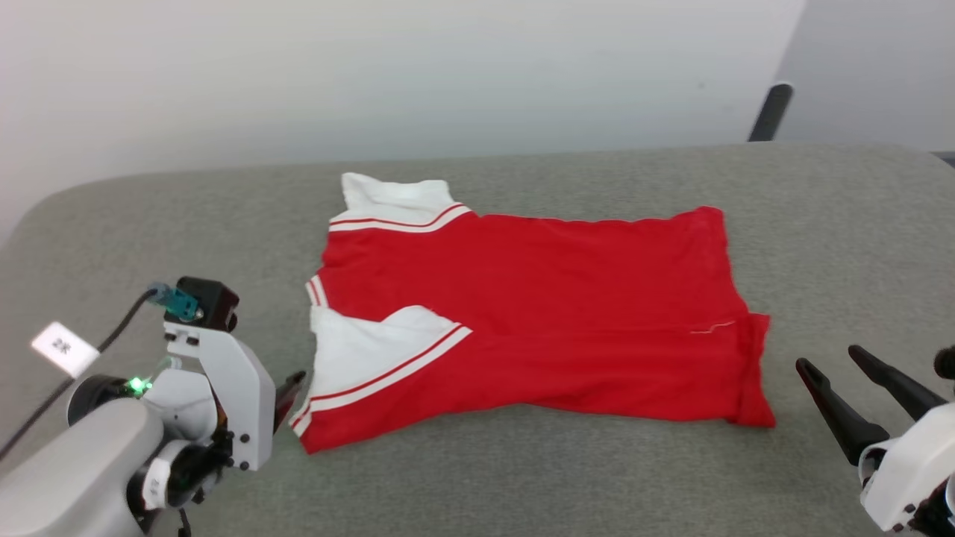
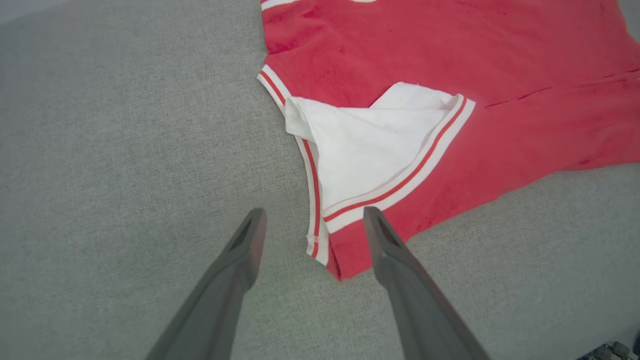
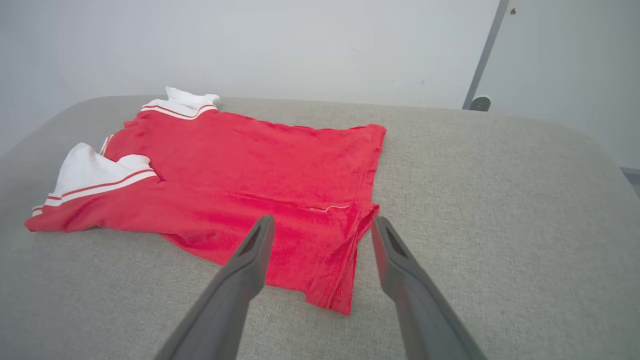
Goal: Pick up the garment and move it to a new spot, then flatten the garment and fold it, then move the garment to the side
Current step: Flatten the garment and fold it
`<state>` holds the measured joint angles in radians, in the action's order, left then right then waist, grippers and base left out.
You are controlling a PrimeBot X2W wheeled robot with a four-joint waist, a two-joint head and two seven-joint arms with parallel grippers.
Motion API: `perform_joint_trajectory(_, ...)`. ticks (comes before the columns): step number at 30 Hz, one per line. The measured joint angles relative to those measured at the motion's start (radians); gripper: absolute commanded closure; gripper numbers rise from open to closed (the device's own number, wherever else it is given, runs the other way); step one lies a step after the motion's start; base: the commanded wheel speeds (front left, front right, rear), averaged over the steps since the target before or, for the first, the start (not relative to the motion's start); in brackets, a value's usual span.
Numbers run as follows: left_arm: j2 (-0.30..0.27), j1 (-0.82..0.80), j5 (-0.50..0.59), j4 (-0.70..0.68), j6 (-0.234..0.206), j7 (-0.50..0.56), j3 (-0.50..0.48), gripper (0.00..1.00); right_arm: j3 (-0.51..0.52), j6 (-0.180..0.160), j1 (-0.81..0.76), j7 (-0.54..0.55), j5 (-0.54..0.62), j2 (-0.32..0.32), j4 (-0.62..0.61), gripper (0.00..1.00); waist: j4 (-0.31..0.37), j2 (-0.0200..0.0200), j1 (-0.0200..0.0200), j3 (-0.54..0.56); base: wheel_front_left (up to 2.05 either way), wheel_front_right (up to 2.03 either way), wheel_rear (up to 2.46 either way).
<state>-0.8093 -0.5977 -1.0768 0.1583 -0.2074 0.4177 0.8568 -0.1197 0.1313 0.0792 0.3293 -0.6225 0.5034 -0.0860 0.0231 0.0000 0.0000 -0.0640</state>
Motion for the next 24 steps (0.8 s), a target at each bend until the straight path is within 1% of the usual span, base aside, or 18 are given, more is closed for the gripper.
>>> perform_joint_trajectory(3,0.002,-0.008,-0.046,0.021,-0.003,0.066,-0.002,0.00,0.040,0.000,-0.037,0.028,0.013,-0.036,-0.040,0.00,0.021,0.0000,0.0000,0.002,0.00,0.00,0.00)
perform_joint_trajectory(7,0.005,-0.030,-0.076,0.073,-0.008,0.165,0.010,0.00,0.082,0.000,-0.063,0.059,0.030,-0.075,-0.080,0.00,0.050,0.0000,0.0000,-0.001,0.00,0.00,0.00)
perform_joint_trajectory(11,0.025,-0.058,-0.098,0.131,-0.007,0.217,0.015,0.00,0.104,0.000,-0.072,0.078,0.042,-0.107,-0.106,0.00,0.077,0.0000,0.0000,-0.013,0.00,0.00,0.00)
perform_joint_trajectory(19,0.057,-0.074,-0.114,0.270,0.015,0.283,0.040,0.00,0.116,0.000,-0.073,0.095,0.057,-0.135,-0.125,0.00,0.114,0.0000,0.0000,-0.045,0.00,0.00,0.00)
perform_joint_trajectory(24,0.096,-0.083,-0.133,0.342,0.027,0.295,0.037,0.00,0.120,0.000,-0.071,0.100,0.060,-0.142,-0.131,0.00,0.123,0.0000,0.0000,-0.064,0.00,0.00,0.00)
